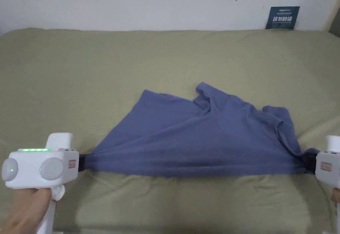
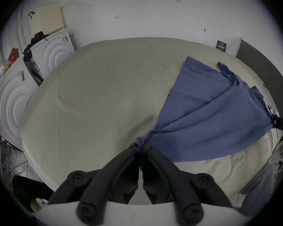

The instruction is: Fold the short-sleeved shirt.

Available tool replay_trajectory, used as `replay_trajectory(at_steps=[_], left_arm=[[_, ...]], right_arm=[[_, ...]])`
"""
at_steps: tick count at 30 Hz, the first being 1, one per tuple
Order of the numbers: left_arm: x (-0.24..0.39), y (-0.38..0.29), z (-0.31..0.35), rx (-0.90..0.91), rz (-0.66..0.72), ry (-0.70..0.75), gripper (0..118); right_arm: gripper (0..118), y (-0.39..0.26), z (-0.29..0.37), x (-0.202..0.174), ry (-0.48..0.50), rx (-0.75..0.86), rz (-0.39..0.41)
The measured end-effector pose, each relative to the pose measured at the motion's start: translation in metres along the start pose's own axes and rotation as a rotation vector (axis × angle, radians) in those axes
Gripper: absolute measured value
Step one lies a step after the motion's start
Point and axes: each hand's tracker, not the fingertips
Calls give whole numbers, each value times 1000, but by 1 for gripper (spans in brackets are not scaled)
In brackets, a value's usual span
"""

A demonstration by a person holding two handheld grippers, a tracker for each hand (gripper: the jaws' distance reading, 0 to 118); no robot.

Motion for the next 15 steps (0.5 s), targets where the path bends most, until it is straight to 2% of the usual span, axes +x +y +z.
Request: replay_trajectory(at_steps=[6, 7, 8, 9, 10, 11, 13, 14, 15], left_arm=[[-8, 5, 9, 15, 21, -50, 4], [-8, 5, 15, 40, 11, -71, 15], [-10, 6, 20, 50, 1, -84, 45], [-11, 7, 22, 42, 3, -84, 91], [-11, 7, 27, 48, 2, -81, 118], [-9, 7, 46, 124, -1, -87, 117], [-7, 7, 59, 115, -13, -72, 113], [-5, 4, 67, 136, -8, -67, 108], [0, -6, 60, 169, 4, -72, 98]], right_arm=[[8, 0, 0, 4, 7, 0, -22], [22, 2, 5, 1, 3, 7, -24], [57, 5, 12, -1, -5, 26, -24], [103, 6, 18, -4, -3, 29, -22], [115, 3, 28, -7, 11, 93, -42], [108, 12, 33, -12, 23, 119, -19], [111, 16, 42, -29, 61, 122, -5], [111, 15, 37, -30, 85, 133, -4], [108, 13, 39, -41, 104, 143, 5]])
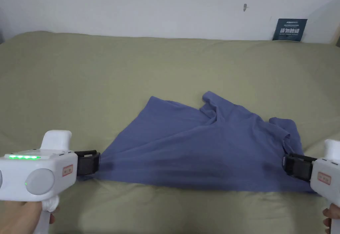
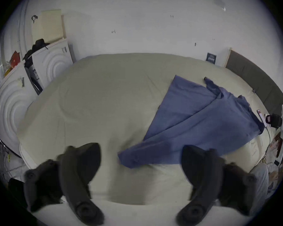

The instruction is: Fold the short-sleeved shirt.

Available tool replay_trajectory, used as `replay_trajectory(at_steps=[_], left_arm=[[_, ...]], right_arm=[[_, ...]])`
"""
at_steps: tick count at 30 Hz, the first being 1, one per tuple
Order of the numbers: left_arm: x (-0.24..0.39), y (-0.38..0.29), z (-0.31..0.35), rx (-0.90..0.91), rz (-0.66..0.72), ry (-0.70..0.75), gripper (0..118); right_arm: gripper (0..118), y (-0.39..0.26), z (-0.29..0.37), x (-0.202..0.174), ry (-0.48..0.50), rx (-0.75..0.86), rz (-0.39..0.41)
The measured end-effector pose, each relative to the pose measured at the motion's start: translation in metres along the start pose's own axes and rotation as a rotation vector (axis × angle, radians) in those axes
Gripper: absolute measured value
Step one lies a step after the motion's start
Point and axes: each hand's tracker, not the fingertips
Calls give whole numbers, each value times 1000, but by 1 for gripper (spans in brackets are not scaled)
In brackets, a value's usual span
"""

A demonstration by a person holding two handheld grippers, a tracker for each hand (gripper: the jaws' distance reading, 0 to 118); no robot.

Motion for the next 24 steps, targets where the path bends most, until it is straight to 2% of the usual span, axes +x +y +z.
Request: replay_trajectory(at_steps=[1, 2, 3, 4, 5, 6, 10, 17, 21, 22, 23, 24], left_arm=[[3, -5, 3, 4, 4, -2, 70], [6, -11, 6, 4, 3, -3, 30], [9, -18, 5, 4, 5, -7, 0], [10, -24, 8, 6, 14, 9, 0], [9, -29, 7, -20, 19, -21, 0], [7, -34, 5, -47, 35, -32, 0], [-6, -45, 3, -88, 51, -3, 0], [-46, -24, -8, -124, 129, -14, 0], [-49, -1, -30, -150, 126, -115, 0], [-47, 4, -35, -163, 100, -123, 6], [-43, 8, -41, -179, 61, -112, 24], [-39, 11, -51, -195, 33, -100, 63]], right_arm=[[92, -3, 3, -11, 31, 15, 7], [62, -8, 7, -22, 63, 43, 16], [13, -16, 29, -57, 73, 58, 30], [0, -22, 30, -71, 57, 61, 39], [0, -31, 34, -82, 71, 84, 44], [0, -37, 35, -95, 120, 56, 84], [0, -53, 36, -130, 150, 41, 137], [0, -53, 24, -147, 195, 13, 162], [0, -52, 21, -155, 203, 9, 186], [0, -52, 20, -156, 202, 6, 189], [0, -53, 20, -156, 203, 3, 190], [0, -54, 18, -156, 206, -6, 195]])
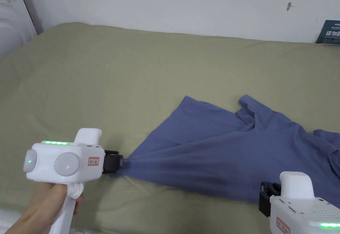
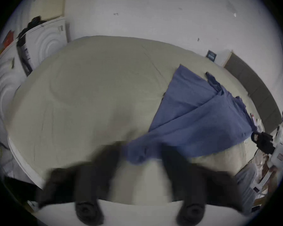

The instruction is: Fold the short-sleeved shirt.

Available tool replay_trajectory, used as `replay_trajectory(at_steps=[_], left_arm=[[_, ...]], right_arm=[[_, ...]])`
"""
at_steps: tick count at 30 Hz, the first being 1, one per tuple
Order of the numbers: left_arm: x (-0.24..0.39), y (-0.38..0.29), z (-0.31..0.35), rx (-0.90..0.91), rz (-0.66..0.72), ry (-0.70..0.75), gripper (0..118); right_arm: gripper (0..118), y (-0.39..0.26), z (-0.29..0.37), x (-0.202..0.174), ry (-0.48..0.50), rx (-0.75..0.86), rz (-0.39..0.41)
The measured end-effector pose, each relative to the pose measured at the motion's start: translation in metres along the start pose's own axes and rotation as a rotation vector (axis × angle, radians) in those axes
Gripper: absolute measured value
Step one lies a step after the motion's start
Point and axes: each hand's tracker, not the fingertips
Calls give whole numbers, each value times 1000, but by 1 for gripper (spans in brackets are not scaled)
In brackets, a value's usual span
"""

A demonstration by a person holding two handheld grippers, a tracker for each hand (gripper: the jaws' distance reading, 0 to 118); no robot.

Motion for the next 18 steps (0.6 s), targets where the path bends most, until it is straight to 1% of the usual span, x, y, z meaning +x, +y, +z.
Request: replay_trajectory(at_steps=[1, 2, 3, 4, 6, 7, 8, 9, 10, 11, 12, 13, 15, 18], left_arm=[[3, 2, -8, -13, -11, 17, 114], [5, 5, -16, -10, -17, 44, 118], [3, 9, -21, -11, -30, 67, 114], [2, 10, -29, -49, -31, 59, 111], [0, 13, -44, -73, -14, 52, 110], [-1, 12, -49, -96, -13, 58, 102], [3, 8, -51, -125, -20, 60, 82], [5, 4, -49, -143, -32, 56, 45], [8, 1, -47, -141, -33, 10, 13], [12, 0, -43, -121, -35, -13, 9], [18, -1, -41, -123, -60, 41, 8], [21, -1, -42, -124, -86, 58, 8], [21, 0, -44, -127, -67, 48, 7], [16, 2, -44, -126, -25, 33, 7]], right_arm=[[0, -1, -1, 0, 1, -6, 5], [0, -2, -3, 0, 0, -10, 12], [0, -4, -4, 1, 0, -13, 16], [0, -5, -5, 2, 0, -19, 17], [0, -6, -8, 6, 0, -34, 2], [0, -8, -10, 8, 1, -42, -2], [0, -8, -11, 9, -4, -45, -4], [0, -8, -13, 11, -7, -50, -6], [0, -7, -14, 15, -5, -54, -11], [0, -6, -16, 18, -6, -57, -23], [0, -4, -19, 22, -5, -61, -37], [0, -1, -22, 25, -2, -67, -50], [0, 7, -26, 33, 1, -64, -66], [0, 22, -31, 46, -7, -47, -69]])
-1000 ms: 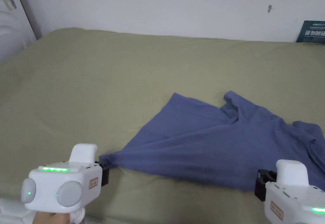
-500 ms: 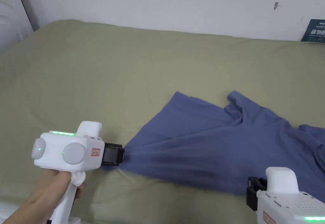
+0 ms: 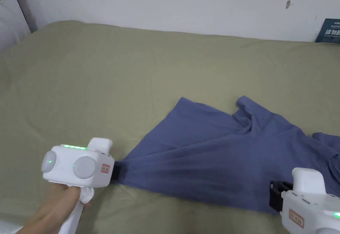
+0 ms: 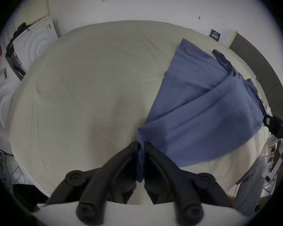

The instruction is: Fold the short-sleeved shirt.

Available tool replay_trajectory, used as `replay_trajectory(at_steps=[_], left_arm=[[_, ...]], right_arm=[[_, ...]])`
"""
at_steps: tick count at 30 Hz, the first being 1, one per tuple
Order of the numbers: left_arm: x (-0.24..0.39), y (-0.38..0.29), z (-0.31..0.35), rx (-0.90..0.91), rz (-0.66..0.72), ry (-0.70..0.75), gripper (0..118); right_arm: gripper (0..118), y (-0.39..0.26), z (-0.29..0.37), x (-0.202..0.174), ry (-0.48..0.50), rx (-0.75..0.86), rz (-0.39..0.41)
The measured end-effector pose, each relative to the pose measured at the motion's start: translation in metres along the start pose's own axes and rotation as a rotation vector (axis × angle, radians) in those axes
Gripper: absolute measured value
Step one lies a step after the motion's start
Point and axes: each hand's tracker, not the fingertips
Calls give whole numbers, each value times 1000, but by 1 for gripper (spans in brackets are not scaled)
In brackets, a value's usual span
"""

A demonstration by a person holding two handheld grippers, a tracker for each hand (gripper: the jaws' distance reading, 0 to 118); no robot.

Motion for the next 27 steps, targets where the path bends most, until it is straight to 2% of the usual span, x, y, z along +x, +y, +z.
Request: replay_trajectory(at_steps=[4, 9, 15, 18, 19, 20, 21, 22, 23, 24, 25, 26, 27], left_arm=[[-4, -3, 0, 29, 21, -10, 7], [12, -7, -1, 117, 45, 59, 7], [19, -4, -3, 126, 39, 67, 7], [16, -2, -4, 113, 45, 59, 7], [14, -1, -4, 110, 51, 50, 7], [12, -1, -6, 104, 57, 44, 7], [11, -1, -6, 100, 64, 40, 7], [10, -1, -6, 101, 74, 32, 7], [10, -1, -7, 98, 83, 28, 7], [10, -1, -7, 98, 86, 26, 7], [10, -1, -7, 100, 86, 26, 7], [11, -2, -8, 97, 82, 27, 7], [12, -2, -10, 93, 76, 29, 7]], right_arm=[[0, 37, -25, 28, -53, 6, 4], [0, 120, -84, 75, -81, -31, -31], [0, 173, -163, 97, -162, -137, 117], [0, 181, -192, 106, -138, -173, 151], [7, 182, -197, 108, -110, -164, 153], [32, 185, -203, 110, -92, -178, 149], [77, 186, -210, 113, -70, -210, 140], [118, 184, -216, 115, -47, -253, 129], [113, 178, -220, 116, -53, -283, 148], [106, 172, -228, 110, -61, -234, 169], [101, 168, -231, 110, -132, -281, 210], [101, 158, -235, 108, -148, -301, 239], [101, 151, -234, 108, -113, -278, 216]])
